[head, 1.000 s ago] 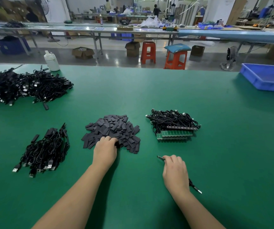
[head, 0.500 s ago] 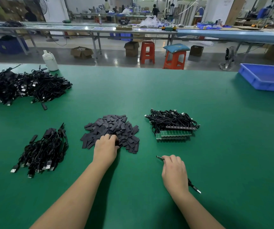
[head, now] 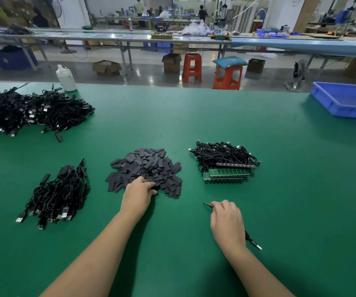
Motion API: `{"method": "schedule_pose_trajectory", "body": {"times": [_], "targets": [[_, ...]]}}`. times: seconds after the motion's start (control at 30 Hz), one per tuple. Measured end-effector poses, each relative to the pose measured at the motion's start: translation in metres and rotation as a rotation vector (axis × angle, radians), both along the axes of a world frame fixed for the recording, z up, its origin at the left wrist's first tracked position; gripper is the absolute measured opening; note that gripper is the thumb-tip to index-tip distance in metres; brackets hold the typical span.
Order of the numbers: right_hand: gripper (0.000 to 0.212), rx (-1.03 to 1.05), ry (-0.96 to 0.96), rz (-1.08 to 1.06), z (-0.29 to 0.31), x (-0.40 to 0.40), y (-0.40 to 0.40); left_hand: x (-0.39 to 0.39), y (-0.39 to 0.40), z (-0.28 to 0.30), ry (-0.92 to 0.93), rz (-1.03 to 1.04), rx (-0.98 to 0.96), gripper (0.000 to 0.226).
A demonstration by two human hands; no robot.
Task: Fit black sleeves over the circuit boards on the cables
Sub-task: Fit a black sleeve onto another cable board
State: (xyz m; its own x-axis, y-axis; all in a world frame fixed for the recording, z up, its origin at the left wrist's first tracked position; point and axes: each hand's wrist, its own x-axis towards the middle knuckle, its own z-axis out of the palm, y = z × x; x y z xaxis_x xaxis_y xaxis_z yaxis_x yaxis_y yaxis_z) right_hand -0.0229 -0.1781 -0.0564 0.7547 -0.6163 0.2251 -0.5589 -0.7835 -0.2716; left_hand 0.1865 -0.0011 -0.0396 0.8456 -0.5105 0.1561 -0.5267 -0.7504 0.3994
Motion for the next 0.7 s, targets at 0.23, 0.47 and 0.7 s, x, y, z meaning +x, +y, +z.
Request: {"method": "schedule_pose_trajectory", "body": {"times": [0.23,0.47,0.7], "targets": [[0.023,0.005,-0.067,0.0,0.003,-0.002,0.001,-0.023,0.005,0.005,-0.249,-0.118,-0.07,0.016],[0.035,-0.03,-0.111,0.056,0.004,-0.005,0.001,-0.076,0.003,0.003,-0.134,-0.305,-0.13,0.02],[0.025,-0.025,-0.116,0.133,0.004,-0.001,0.0,-0.092,-0.001,-0.016,0.0,-0.242,-0.159,0.031]]}}
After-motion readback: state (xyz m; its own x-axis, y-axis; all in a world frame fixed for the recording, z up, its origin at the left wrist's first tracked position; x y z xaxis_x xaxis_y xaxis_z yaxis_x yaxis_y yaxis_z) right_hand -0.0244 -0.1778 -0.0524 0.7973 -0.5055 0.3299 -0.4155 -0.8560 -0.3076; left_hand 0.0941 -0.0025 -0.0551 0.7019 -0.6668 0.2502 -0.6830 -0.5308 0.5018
